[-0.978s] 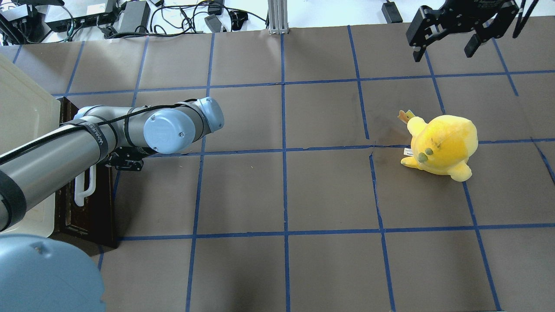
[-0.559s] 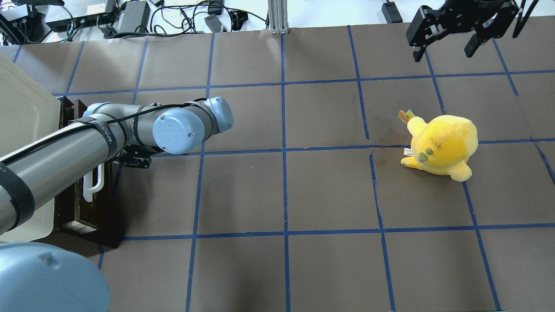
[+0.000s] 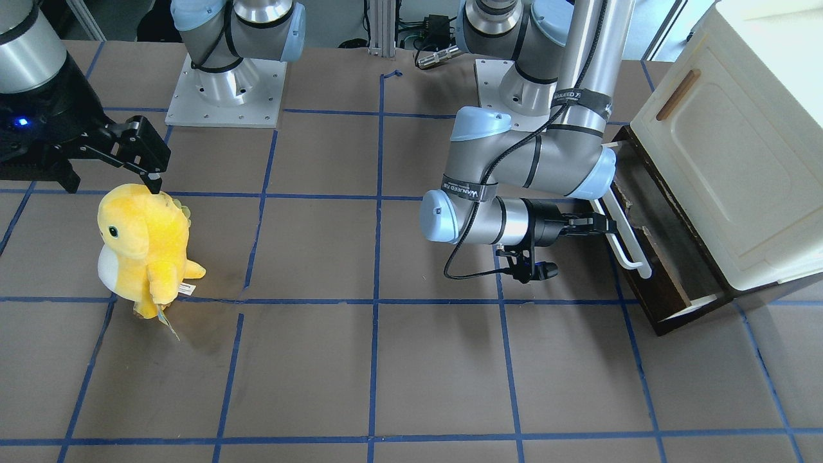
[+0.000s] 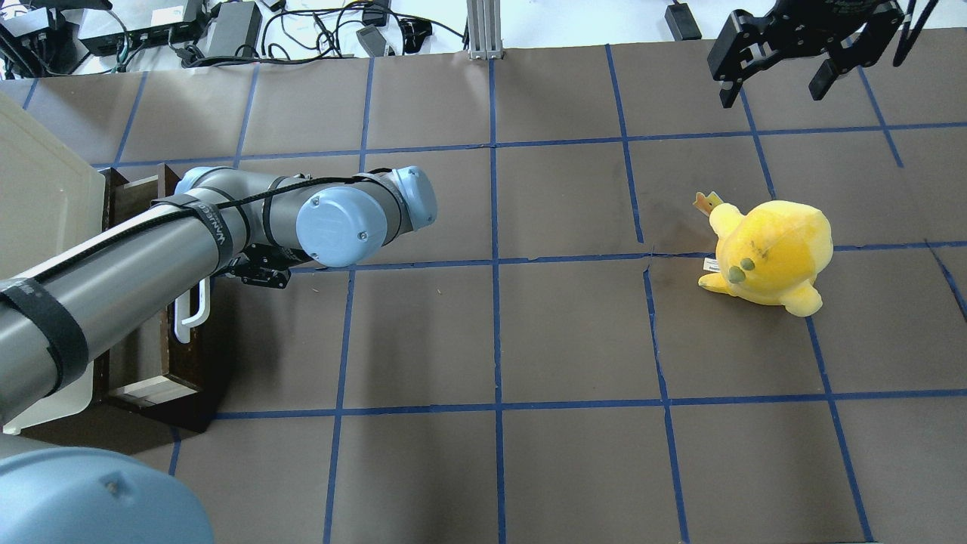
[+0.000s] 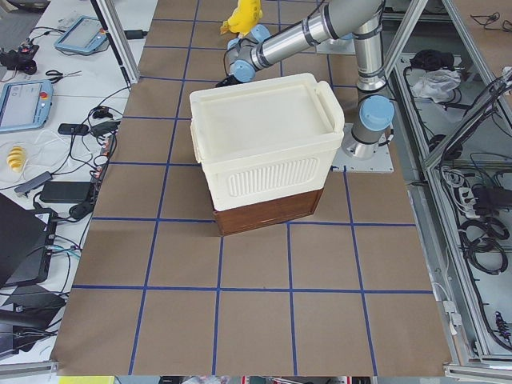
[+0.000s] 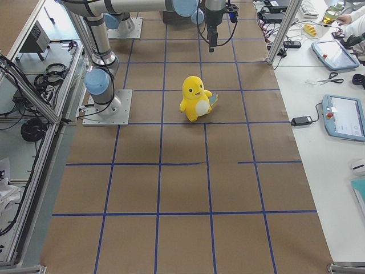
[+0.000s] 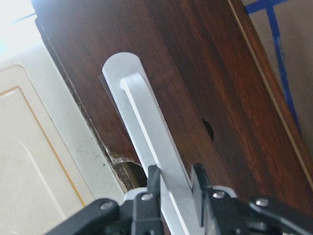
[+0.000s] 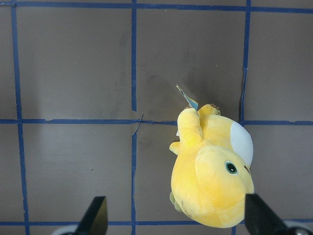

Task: Pull drawer sideways
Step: 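Pull the handle with the left gripper, sliding the drawer out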

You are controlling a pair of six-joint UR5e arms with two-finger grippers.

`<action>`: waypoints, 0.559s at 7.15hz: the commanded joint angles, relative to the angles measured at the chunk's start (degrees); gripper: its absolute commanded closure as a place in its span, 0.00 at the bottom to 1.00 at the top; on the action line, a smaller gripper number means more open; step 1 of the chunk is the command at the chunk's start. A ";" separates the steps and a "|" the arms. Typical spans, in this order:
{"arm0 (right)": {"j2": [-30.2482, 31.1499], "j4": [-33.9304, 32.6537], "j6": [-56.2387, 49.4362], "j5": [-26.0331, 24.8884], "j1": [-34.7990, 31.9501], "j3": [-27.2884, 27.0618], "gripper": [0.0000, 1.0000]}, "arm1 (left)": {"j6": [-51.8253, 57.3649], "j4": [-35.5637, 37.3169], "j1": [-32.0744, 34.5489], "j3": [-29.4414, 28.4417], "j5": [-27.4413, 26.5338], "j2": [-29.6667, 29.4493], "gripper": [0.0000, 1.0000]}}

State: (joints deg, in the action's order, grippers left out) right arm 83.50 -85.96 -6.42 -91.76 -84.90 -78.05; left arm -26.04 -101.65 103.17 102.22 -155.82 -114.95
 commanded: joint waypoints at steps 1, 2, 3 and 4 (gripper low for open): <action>0.00 0.00 0.00 0.00 0.00 0.00 0.00 | 1.16 -0.57 3.34 -1.22 -0.01 -0.19 0.95; 0.00 0.00 0.00 0.00 0.00 0.00 0.00 | 2.39 -0.57 3.97 -1.58 -0.01 -0.19 0.95; 0.00 0.00 0.00 0.00 0.00 0.00 0.00 | 2.57 -0.39 5.10 -1.76 -0.01 -0.19 0.95; 0.00 0.00 0.00 0.00 0.00 0.00 0.00 | 2.58 -0.31 5.90 -2.02 -0.01 -0.54 0.95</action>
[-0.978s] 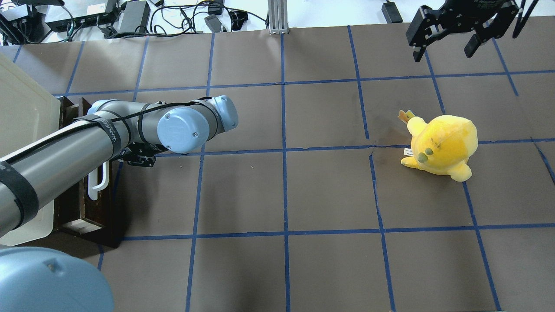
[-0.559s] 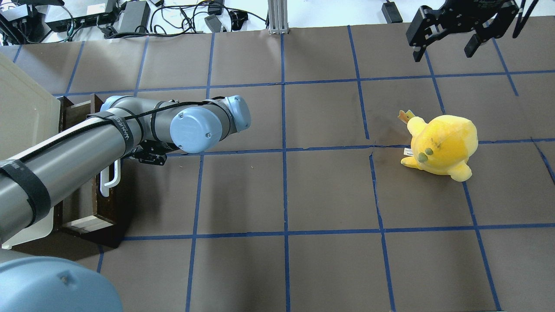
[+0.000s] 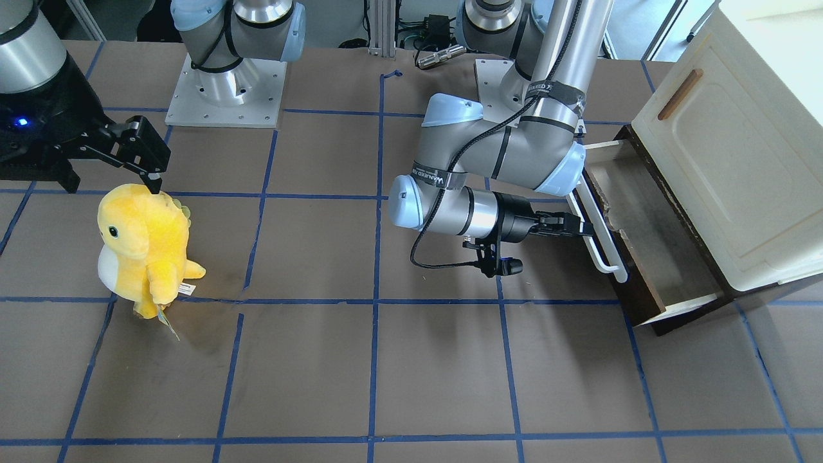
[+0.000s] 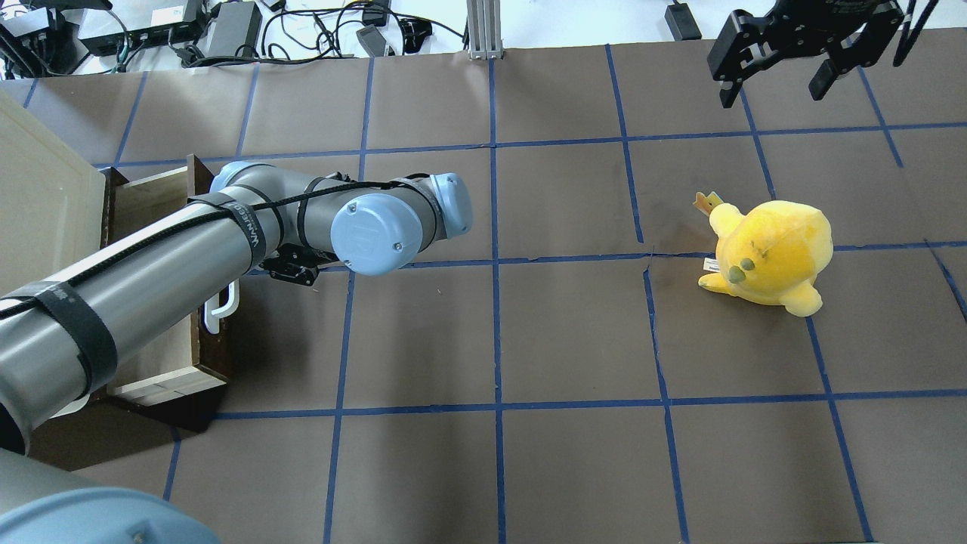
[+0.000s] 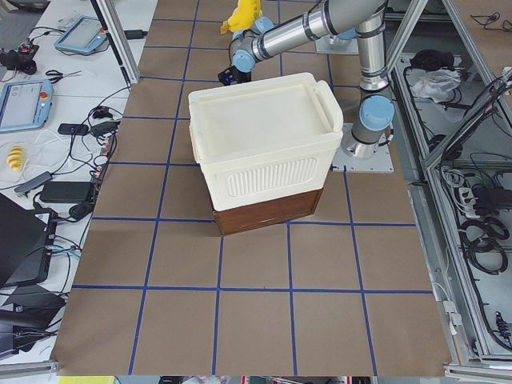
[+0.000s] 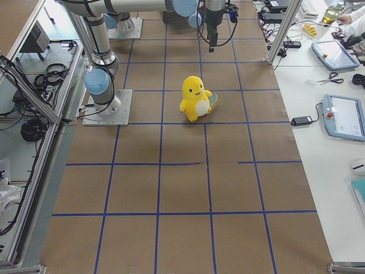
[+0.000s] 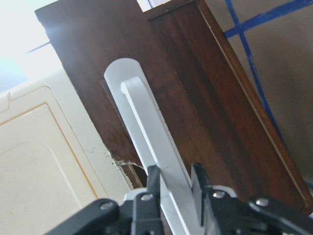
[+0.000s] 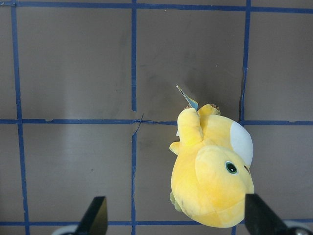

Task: Pull drawer sideways
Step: 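Pull the handle with the left gripper, sliding the drawer out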

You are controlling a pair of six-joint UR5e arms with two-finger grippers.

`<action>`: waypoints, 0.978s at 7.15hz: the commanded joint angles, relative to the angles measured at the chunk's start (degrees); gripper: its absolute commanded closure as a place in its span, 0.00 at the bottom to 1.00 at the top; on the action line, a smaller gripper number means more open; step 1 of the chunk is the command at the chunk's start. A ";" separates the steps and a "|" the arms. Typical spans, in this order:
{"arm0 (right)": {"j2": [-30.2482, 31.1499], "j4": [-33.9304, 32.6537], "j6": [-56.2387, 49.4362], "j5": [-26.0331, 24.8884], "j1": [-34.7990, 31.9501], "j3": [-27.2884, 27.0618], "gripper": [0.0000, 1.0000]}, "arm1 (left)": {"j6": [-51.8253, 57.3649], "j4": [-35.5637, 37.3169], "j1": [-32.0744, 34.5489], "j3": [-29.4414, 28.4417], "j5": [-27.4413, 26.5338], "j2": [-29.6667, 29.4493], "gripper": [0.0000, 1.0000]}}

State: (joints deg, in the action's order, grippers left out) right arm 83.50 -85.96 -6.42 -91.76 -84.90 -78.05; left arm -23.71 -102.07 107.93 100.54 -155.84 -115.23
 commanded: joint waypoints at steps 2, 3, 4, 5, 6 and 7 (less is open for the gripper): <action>0.00 0.00 0.00 0.00 0.00 0.00 0.00 | 1.29 0.20 2.45 -0.86 0.10 -0.26 0.95; 0.00 0.09 0.00 0.00 0.00 0.00 0.00 | 2.17 0.20 3.15 -1.39 0.18 -0.35 0.95; 0.00 0.00 0.00 0.00 0.00 0.00 0.00 | 2.70 0.38 3.77 -1.57 -0.42 -0.52 0.95; 0.00 0.00 0.00 0.00 0.00 0.00 0.00 | 2.70 0.38 4.12 -1.57 0.00 -0.70 0.95; 0.00 0.00 0.00 0.00 0.00 0.00 0.00 | 2.70 0.47 4.39 -1.66 0.10 -0.70 0.95; 0.00 0.00 0.00 0.00 0.00 0.00 0.00 | 2.70 0.47 4.48 -1.66 0.10 -0.70 0.95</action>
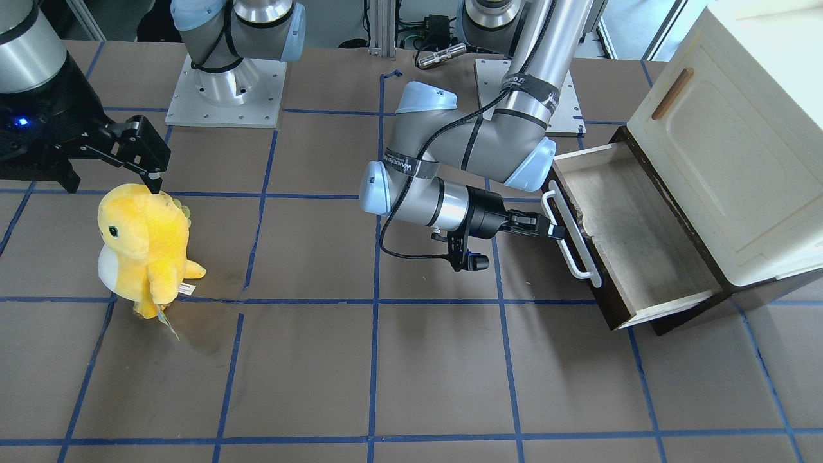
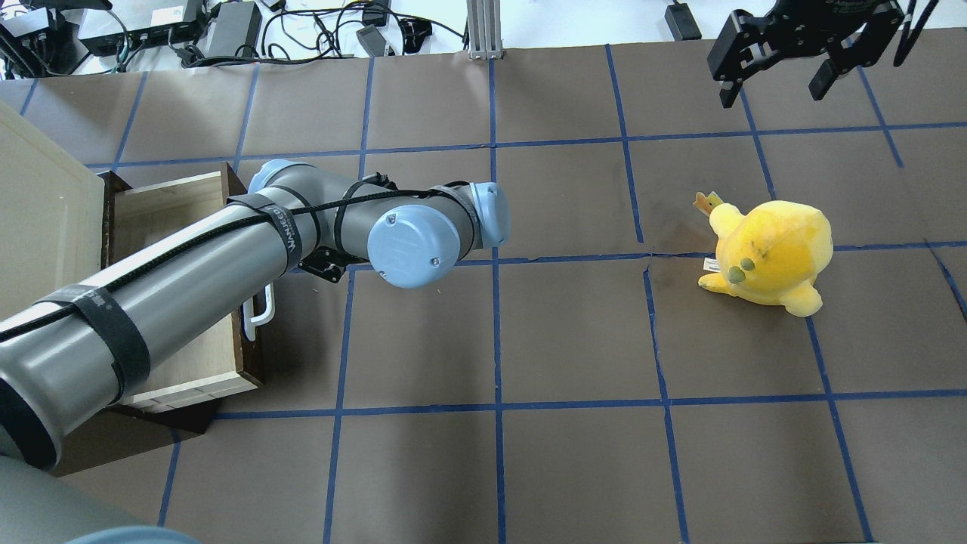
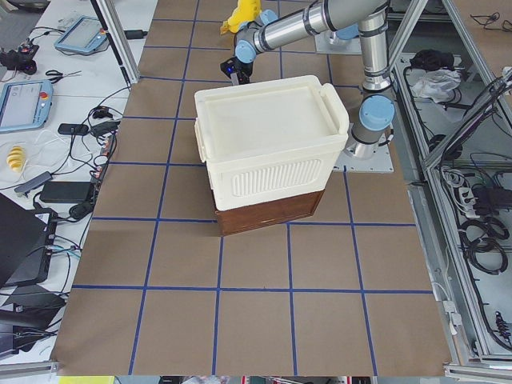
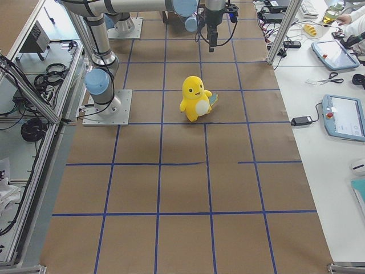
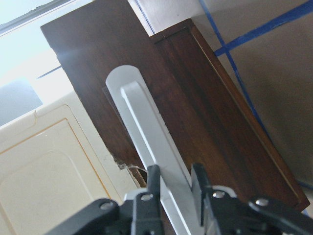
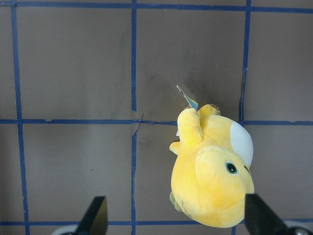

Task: Pull drawer sideways
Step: 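Pull the handle with the left gripper, sliding the drawer out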

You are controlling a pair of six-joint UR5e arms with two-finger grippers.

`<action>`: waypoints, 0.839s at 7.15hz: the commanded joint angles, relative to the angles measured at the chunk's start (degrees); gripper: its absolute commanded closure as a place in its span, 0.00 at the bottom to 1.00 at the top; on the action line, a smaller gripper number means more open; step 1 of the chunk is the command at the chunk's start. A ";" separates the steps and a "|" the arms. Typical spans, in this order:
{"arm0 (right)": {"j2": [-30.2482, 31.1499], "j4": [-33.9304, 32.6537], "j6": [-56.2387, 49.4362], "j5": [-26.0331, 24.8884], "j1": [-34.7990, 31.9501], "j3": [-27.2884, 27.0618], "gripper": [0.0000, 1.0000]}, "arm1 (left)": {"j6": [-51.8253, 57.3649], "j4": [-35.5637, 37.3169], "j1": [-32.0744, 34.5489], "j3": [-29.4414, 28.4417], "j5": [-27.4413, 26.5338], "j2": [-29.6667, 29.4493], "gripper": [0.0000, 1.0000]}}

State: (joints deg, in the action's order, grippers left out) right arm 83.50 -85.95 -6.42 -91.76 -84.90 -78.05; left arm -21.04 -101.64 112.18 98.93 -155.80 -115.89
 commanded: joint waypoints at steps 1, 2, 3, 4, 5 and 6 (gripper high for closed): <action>0.00 0.08 0.00 0.00 0.00 0.00 0.00 | 0.04 0.13 0.24 -0.05 -0.02 0.05 0.83; 0.00 0.00 0.00 0.09 0.00 0.00 0.00 | 1.34 0.30 0.24 -0.92 0.41 1.97 0.58; 0.00 0.00 0.00 0.00 0.00 0.00 0.00 | 6.49 2.65 0.15 -3.45 6.07 3.46 0.39; 0.00 0.00 0.00 0.00 0.00 0.00 0.00 | 11.85 7.37 -0.29 -6.70 15.44 5.13 0.21; 0.00 0.00 0.00 0.00 0.00 0.00 0.00 | 13.73 8.12 -0.64 -8.99 20.32 7.24 0.12; 0.00 0.00 0.00 0.00 0.00 0.00 0.00 | 14.27 7.95 -3.17 -10.67 25.93 9.78 0.06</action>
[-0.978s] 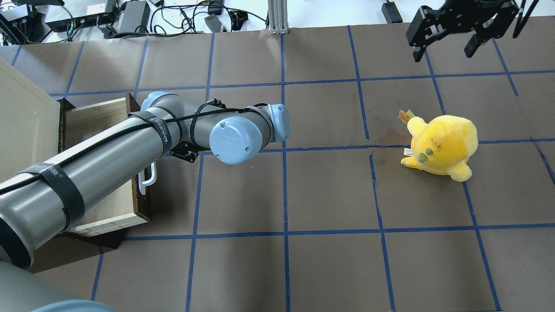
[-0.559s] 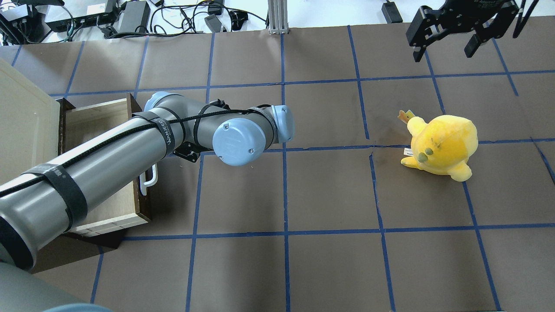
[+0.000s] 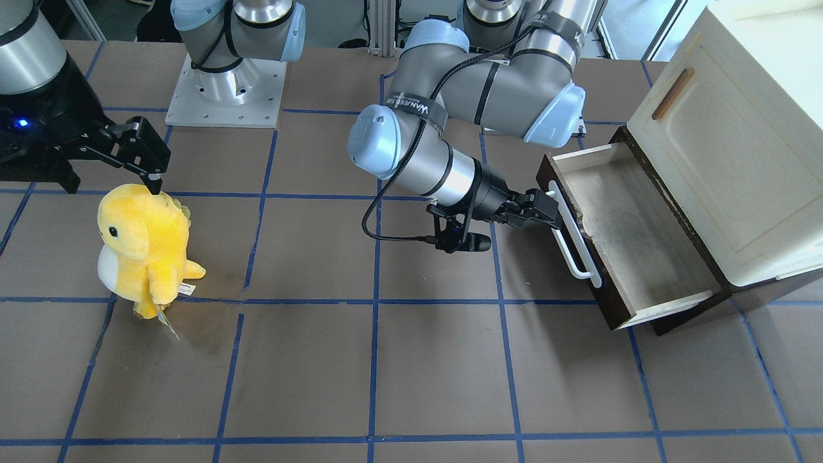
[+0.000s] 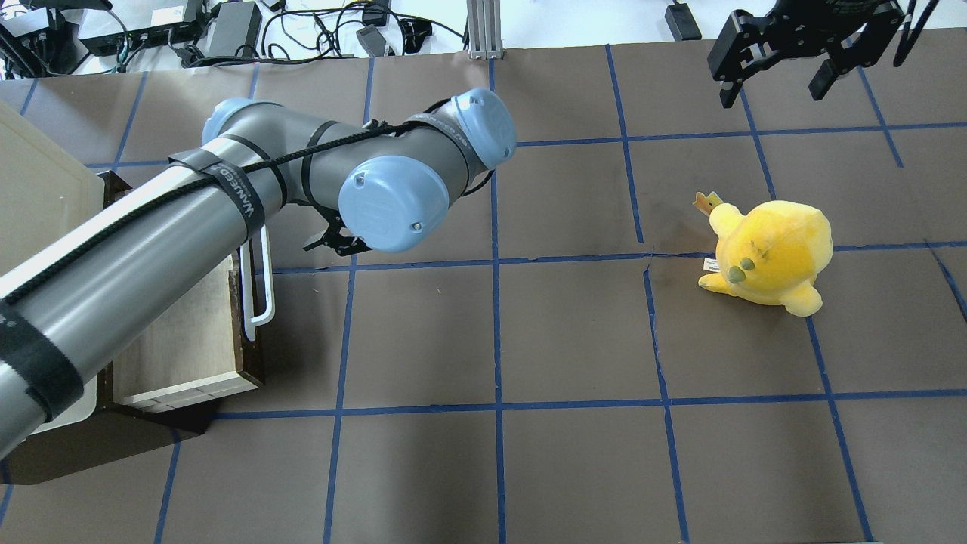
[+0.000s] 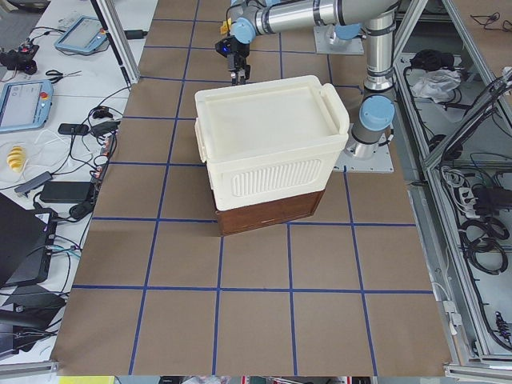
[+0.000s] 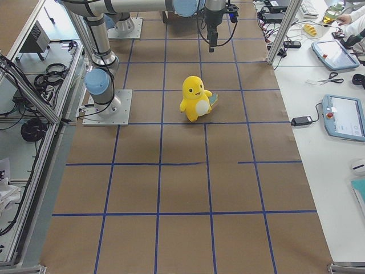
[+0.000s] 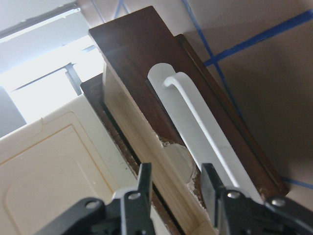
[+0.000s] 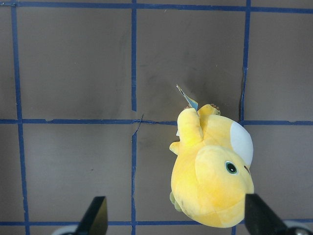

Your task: Pull drawer sideways

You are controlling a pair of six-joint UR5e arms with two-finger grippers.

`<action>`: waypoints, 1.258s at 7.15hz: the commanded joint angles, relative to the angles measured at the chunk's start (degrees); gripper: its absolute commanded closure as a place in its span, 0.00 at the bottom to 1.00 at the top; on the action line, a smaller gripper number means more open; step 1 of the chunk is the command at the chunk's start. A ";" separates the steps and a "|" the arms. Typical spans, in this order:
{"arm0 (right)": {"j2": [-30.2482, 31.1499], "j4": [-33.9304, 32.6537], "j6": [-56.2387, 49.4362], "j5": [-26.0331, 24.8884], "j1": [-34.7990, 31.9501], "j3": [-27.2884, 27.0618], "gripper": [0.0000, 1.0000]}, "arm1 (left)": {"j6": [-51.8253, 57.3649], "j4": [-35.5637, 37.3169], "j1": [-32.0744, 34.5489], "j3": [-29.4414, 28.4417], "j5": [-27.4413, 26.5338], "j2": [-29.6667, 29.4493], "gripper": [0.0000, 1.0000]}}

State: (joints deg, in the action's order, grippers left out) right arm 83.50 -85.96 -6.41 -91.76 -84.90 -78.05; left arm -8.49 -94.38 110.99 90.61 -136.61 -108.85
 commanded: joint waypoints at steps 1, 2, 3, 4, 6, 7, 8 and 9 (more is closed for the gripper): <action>-0.01 0.00 0.00 0.00 0.00 0.00 0.00 | 2.42 0.60 -3.14 -4.63 13.23 6.07 0.00; -0.01 0.00 0.00 0.00 0.00 0.00 0.00 | 2.43 0.51 -3.41 -5.87 18.00 9.06 0.00; -0.01 0.00 0.00 0.00 0.00 0.00 0.00 | 2.43 0.60 -3.94 -6.05 24.22 12.05 0.00; -0.01 0.00 0.00 0.00 0.00 0.00 0.00 | 2.34 0.16 -5.77 -5.27 28.64 14.51 0.00; -0.01 0.00 0.00 0.00 0.00 0.00 0.00 | 2.43 -0.11 -11.30 -5.35 40.40 18.21 0.00; -0.01 0.00 0.00 0.09 0.00 0.00 0.00 | 2.78 -0.19 -14.28 -5.18 41.33 19.19 0.00; -0.01 0.00 0.00 0.00 0.00 0.00 0.00 | 3.30 -0.11 -16.84 -5.18 45.78 19.63 0.00; -0.01 0.00 0.00 0.00 0.00 0.00 0.00 | 3.31 0.07 -18.08 -5.09 47.99 19.72 0.00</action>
State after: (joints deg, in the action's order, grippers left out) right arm 83.50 -85.96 -6.41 -91.74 -84.90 -78.05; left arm -5.39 -94.45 95.09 85.44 -92.04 -89.52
